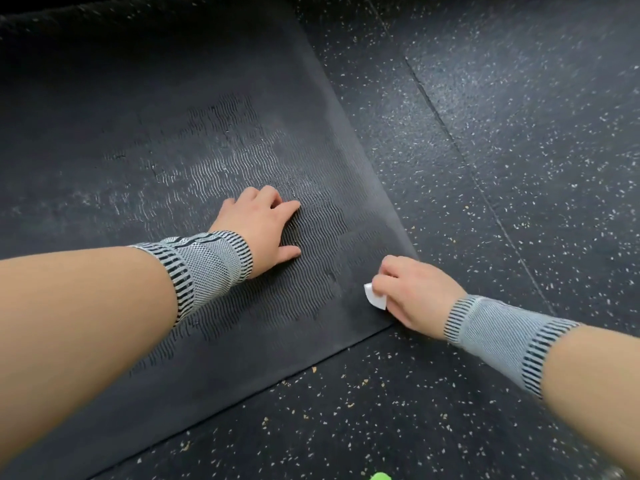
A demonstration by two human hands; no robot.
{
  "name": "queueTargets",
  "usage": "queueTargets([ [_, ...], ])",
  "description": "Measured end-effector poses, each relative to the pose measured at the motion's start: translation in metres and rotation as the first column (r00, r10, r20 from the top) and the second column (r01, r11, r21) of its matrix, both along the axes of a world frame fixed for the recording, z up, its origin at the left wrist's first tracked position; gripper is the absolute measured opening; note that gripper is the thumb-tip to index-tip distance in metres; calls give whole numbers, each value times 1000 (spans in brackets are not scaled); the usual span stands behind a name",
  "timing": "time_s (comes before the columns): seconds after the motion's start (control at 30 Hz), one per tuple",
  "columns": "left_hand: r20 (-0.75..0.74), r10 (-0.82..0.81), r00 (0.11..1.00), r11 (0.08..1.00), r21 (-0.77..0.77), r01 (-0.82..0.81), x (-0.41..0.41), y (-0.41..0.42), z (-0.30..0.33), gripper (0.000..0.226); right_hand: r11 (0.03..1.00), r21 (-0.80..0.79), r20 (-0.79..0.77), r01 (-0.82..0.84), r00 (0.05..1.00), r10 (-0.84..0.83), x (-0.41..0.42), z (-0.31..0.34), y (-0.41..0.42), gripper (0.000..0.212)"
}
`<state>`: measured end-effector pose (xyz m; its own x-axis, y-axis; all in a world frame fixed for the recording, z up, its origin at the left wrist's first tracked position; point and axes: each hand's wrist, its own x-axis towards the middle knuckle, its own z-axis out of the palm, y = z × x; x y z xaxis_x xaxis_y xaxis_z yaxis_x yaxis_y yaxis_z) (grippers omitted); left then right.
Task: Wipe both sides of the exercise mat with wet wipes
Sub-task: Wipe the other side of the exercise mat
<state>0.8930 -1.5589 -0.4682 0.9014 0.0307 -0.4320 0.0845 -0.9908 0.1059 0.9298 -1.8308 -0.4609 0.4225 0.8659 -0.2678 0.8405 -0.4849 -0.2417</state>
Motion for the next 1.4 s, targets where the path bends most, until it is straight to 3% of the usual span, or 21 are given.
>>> queueTargets([
  [0.17,-19,-2,1000,1000,31,3,10,0,3,74,970,23,94,243,965,-244,48,-13,53,12],
  [0.23,-20,11,1000,1000,12,-11,14,2,5,70,979,43,94,199,975,-203,31,-10,31,4],
  [0.37,-12,21,1000,1000,-9,-21,17,5,0,65,991,-52,14,124,992,-124,-2,-1,-29,19],
  [0.53,-1,75,997,994,-79,-74,20,5,-2,64,963,86,92,255,960,-263,59,-19,30,7],
  [0.63,-14,85,996,992,-93,-85,23,6,0,72,936,87,79,341,934,-347,72,-23,40,9],
  [0.7,-3,85,996,993,-77,-85,23,9,-2,82,957,84,78,278,955,-285,51,-18,12,3],
  [0.83,-20,79,997,997,-21,-80,26,12,-2,97,978,17,20,206,978,-206,25,-10,-28,13],
  [0.97,-70,62,996,998,7,-62,30,9,3,96,948,142,79,286,951,-298,70,-21,38,6],
  [1.07,-85,46,995,999,6,-46,33,8,7,90,897,124,73,424,898,-434,91,-22,75,16],
  [1.27,-86,53,995,999,9,-52,36,12,7,83,992,124,-41,29,999,-24,22,-10,20,3],
  [1.4,-93,56,994,998,12,-55,36,11,6,83,982,186,-8,41,999,-41,47,-22,62,5],
])
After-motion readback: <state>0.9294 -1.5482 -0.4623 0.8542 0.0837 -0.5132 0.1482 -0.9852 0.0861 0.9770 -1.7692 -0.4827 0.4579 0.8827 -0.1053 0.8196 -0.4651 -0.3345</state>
